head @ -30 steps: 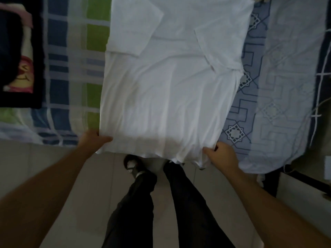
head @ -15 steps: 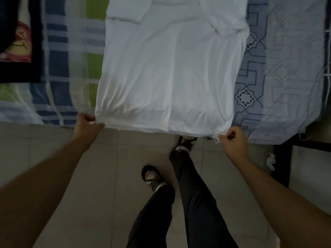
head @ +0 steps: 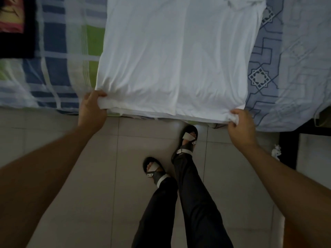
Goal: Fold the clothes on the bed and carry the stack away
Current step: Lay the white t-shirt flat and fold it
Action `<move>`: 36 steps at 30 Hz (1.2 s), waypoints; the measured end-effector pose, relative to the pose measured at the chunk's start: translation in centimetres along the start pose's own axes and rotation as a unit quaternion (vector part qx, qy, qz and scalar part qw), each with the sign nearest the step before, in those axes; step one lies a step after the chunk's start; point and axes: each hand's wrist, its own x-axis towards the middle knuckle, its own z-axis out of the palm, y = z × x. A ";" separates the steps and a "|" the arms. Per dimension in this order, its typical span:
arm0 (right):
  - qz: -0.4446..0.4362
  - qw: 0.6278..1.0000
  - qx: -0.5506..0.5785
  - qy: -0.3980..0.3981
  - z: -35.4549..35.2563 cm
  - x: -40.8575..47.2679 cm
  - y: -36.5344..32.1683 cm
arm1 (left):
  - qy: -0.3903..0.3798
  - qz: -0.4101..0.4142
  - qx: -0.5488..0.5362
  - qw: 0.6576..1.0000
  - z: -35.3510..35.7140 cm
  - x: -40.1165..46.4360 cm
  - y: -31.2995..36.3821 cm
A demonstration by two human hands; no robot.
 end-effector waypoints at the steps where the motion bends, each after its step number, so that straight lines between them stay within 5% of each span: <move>1: -0.005 1.000 -0.010 -0.005 -0.3 -0.2 0.2 | 0.007 -0.003 0.001 1.000 0.0 0.0 0.1; 19: 0.019 0.999 -0.014 0.036 0.4 0.2 0.7 | -0.004 -0.144 -0.191 0.971 -1.1 -0.4 -0.2; 25: -0.028 0.998 -0.021 0.055 0.1 -0.2 1.2 | 0.033 -0.094 -0.078 0.992 -1.0 -0.6 0.0; 29: 0.022 0.997 -0.018 0.074 0.0 -0.3 1.6 | 0.053 -0.078 -0.053 0.994 -0.9 -0.7 0.8; 33: 0.145 0.975 0.150 0.078 -1.1 -1.4 1.8 | 0.070 -0.127 -0.110 0.983 -1.2 -1.4 0.7; 36: 0.287 0.883 0.353 0.120 -2.8 -2.8 0.6 | 0.078 -0.202 -0.199 0.956 -1.7 -2.6 0.0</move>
